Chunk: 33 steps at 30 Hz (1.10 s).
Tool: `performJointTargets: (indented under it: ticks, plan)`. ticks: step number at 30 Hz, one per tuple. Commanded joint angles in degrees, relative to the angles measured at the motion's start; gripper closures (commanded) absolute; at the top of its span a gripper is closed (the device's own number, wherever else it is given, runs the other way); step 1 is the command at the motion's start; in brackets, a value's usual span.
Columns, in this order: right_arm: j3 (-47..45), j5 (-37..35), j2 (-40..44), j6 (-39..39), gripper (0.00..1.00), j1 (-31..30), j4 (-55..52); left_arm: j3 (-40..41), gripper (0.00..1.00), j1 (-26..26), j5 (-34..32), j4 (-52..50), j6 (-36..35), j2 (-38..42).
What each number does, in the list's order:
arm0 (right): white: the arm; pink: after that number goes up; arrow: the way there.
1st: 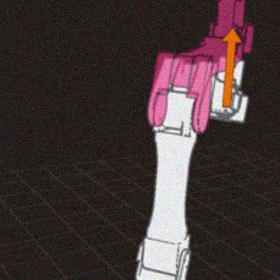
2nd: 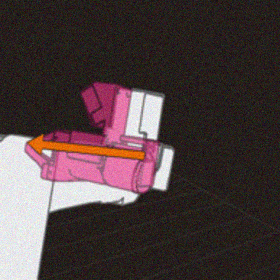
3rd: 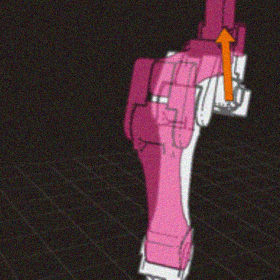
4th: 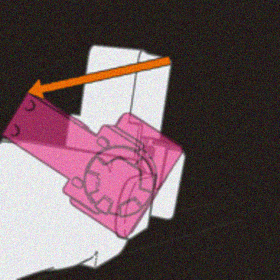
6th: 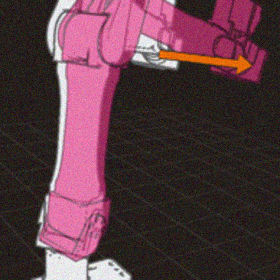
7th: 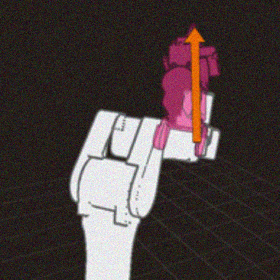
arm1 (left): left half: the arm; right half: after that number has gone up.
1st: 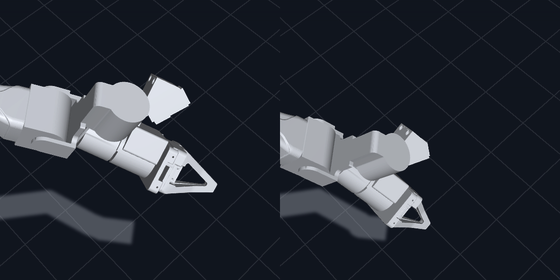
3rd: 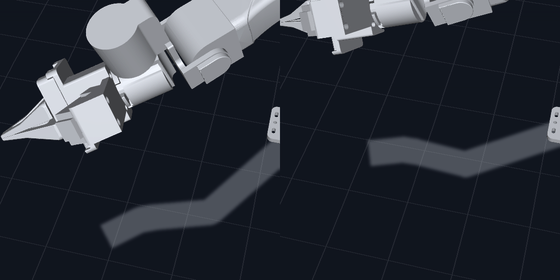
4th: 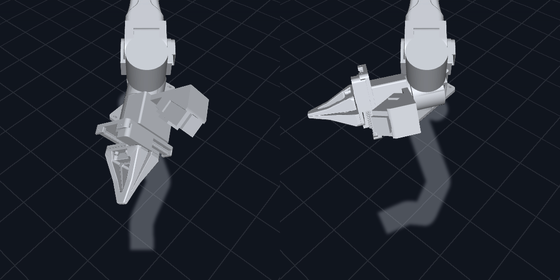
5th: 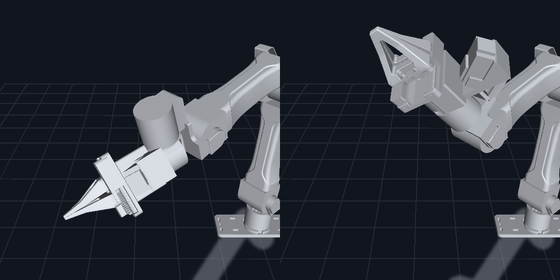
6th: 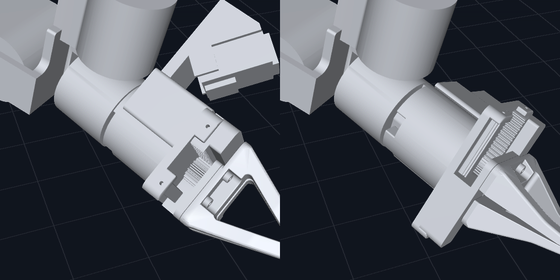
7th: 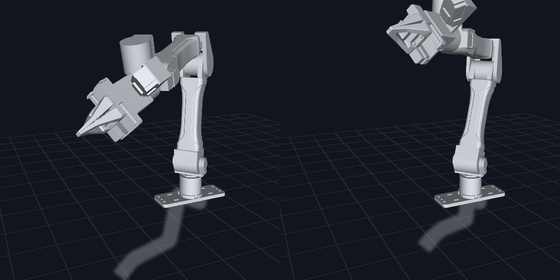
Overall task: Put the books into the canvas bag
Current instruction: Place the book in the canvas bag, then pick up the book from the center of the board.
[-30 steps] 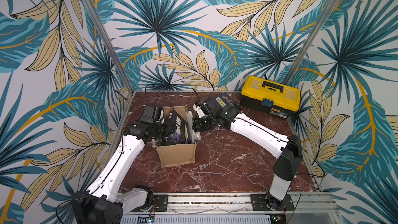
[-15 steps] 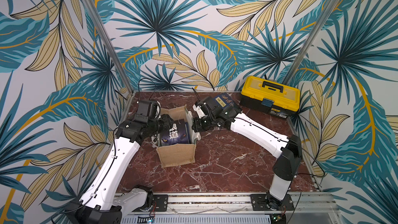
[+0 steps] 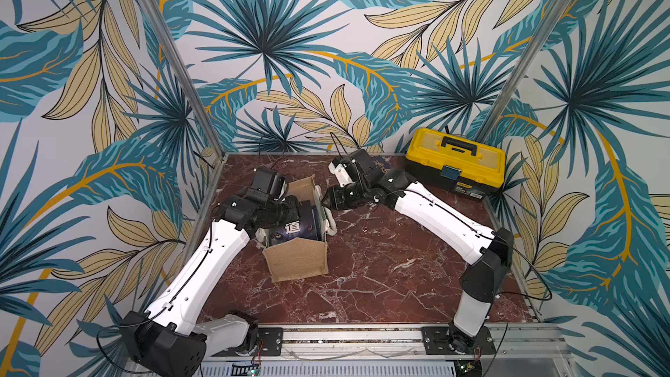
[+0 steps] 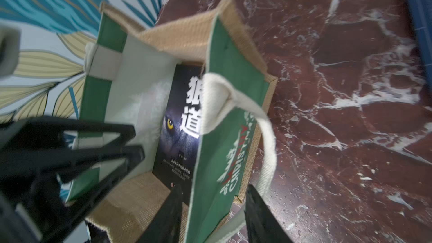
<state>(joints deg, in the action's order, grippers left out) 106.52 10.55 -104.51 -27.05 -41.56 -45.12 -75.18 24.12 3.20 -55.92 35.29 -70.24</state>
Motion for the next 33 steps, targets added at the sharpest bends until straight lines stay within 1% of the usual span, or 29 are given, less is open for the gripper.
performJointTargets:
  ticks: [1,3,5,7,9,11,13,17,19,23,26,27,29,33]
  plan:
    - [-0.68,-2.77,3.1,1.87,0.48,4.62,-3.1,-8.23,0.52,6.61,-9.42,0.91,0.73,-1.19]
    - [-2.84,-3.49,4.44,2.17,0.44,7.7,-2.03,-11.67,0.52,11.21,-12.35,0.97,0.66,-4.03]
    - [-5.42,-5.4,5.53,3.27,0.42,10.7,-0.32,-15.47,0.52,15.2,-13.94,0.9,0.57,-8.09]
    - [-7.26,-7.84,5.46,4.45,0.4,13.83,1.05,-19.84,0.52,18.75,-15.17,0.9,0.32,-13.62]
    - [-7.77,-9.26,4.2,5.4,0.39,16.47,1.92,-24.45,0.51,21.32,-15.86,1.03,-0.28,-19.34]
    - [-7.84,-10.11,2.17,6.1,0.38,18.97,3.2,-29.18,0.48,22.5,-15.06,0.99,-0.55,-25.76]
    - [-7.14,-10.61,-0.92,6.46,0.38,21.22,4.64,-34.04,0.46,22.56,-13.13,1.01,-0.83,-32.15]
    - [-3.64,-11.98,-7.51,8.0,0.36,24.03,6.05,-42.66,0.42,22.13,-11.9,1.01,-1.48,-43.03]
    - [-0.91,-14.2,-11.22,9.38,0.35,24.85,6.17,-46.78,0.41,21.02,-9.84,0.99,-1.67,-47.87]
    - [6.57,-17.59,-19.84,11.8,0.32,26.38,4.99,-53.36,0.41,17.5,-3.63,1.22,0.48,-56.05]
    - [12.36,-17.26,-25.99,12.27,0.31,27.55,3.99,-55.74,0.41,14.95,-0.83,3.37,1.27,-60.55]
    - [14.62,-15.71,-28.25,12.23,0.31,27.96,3.48,-56.0,0.41,14.12,0.32,4.55,1.8,-61.83]
    - [18.94,-13.97,-32.05,12.26,0.31,28.51,2.22,-55.93,0.41,12.64,1.63,6.59,2.93,-63.79]
    - [25.17,-13.24,-38.29,13.38,0.31,29.17,0.16,-55.46,0.4,9.76,3.94,11.07,4.91,-67.05]
